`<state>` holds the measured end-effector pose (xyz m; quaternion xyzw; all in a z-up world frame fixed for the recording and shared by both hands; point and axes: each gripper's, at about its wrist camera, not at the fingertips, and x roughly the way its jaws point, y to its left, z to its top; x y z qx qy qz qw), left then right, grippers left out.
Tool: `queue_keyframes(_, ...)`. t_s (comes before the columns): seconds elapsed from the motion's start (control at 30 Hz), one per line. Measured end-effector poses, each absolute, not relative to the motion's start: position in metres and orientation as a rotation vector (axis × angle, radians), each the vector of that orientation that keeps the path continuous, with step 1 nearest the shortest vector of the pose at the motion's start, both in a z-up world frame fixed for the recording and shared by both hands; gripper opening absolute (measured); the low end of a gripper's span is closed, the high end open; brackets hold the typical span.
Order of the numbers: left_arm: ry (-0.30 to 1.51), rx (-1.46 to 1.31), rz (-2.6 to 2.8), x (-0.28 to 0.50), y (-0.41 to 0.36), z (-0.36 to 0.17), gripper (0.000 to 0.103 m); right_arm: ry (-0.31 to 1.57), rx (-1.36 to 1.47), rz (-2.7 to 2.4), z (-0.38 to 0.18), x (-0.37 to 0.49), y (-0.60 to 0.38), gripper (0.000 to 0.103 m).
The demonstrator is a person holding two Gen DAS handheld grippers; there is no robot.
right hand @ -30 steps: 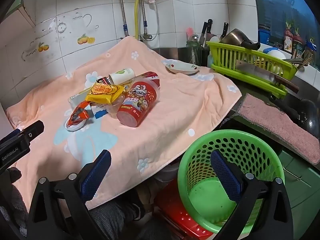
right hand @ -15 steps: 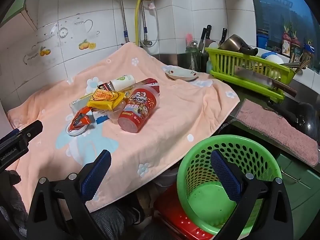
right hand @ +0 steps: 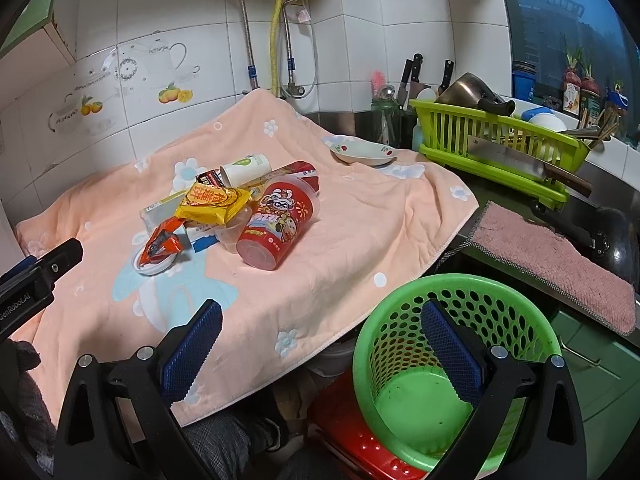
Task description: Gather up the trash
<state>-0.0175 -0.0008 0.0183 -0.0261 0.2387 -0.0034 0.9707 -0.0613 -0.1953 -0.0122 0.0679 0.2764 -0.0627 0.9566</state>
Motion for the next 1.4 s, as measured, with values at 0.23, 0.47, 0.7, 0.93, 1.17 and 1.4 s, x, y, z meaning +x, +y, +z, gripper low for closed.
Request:
queue_keyframes(0.23, 0.482, -0.053, -0.007, -0.0174, -0.001, 0.0186, 0.098, 0.562, 0.137, -0.127, -0.0118, -0.0602, -0.1943, 0.097)
queue_keyframes(0.47, 0.484, -0.052, -0.007, -0.0174, -0.0015, 0.0183, 0.098, 0.564, 0.135, -0.124, -0.0118, -0.0597, -0.1936, 0.097)
queue_keyframes(0.7, 0.485, -0.052, -0.006, -0.0172, -0.0014, 0.0182, 0.098, 0.563, 0.135, -0.125, -0.0119, -0.0596, -0.1935, 0.097)
queue_keyframes(0.93, 0.488, -0.05, -0.006, -0.0162, -0.0021, 0.0179, 0.098, 0.564, 0.135, -0.125, -0.0126, -0.0598, -0.1934, 0.097)
queue_keyframes(1.17, 0.488, -0.049, -0.006, -0.0142, -0.0019, 0.0173, 0.098, 0.566, 0.133, -0.124, -0.0134, -0.0592, -0.1934, 0.097)
queue_keyframes(1.4, 0.486, -0.047, -0.005, -0.0141, -0.0019, 0.0173, 0.098, 0.567, 0.13, -0.123, -0.0134, -0.0591, -0.1921, 0.097)
